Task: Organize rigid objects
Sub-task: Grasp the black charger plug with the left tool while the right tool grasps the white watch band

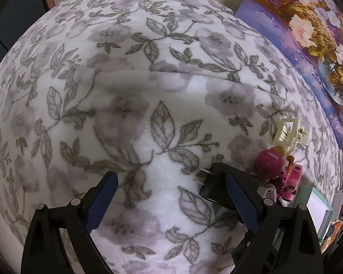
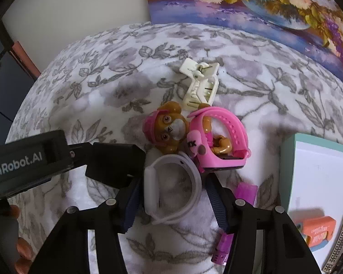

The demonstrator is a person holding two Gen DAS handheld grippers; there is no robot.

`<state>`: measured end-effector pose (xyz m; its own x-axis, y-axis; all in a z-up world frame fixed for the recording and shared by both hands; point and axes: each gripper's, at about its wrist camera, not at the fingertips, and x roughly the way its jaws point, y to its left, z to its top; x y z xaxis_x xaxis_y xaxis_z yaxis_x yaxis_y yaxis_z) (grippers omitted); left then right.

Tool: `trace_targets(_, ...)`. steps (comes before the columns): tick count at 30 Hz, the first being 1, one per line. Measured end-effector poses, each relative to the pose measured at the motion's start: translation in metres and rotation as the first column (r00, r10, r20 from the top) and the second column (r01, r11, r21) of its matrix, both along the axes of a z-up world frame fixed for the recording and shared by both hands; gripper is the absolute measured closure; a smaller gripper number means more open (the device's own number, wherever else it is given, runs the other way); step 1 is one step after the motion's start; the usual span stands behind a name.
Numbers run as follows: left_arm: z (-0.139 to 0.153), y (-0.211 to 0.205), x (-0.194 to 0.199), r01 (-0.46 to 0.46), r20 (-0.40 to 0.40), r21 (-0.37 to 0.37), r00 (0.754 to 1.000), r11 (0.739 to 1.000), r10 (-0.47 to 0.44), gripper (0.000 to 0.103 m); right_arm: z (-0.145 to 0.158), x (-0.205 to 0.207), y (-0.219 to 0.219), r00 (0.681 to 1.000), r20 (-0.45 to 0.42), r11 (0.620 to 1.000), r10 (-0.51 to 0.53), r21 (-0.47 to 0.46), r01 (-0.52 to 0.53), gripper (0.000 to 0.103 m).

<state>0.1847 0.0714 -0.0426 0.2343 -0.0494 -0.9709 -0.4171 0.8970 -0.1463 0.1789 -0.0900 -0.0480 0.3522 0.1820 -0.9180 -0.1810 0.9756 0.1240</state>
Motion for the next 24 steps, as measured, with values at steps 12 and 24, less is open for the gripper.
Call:
trace_targets(12,0.006,-0.021,0.009,0.087,0.068,-0.043,0.994,0.995,-0.084,0.008,0.002,-0.003,-0.004,1.000,0.001,0.999,0.016,0.031,-0.016,0.052)
trace_targets(24,-0.009,-0.041,0.010,0.148,0.067,-0.058,0.987,0.987,-0.144,0.009,0.004,-0.006,-0.013,1.000,-0.025,0.999,0.007,0.036,-0.006,0.052)
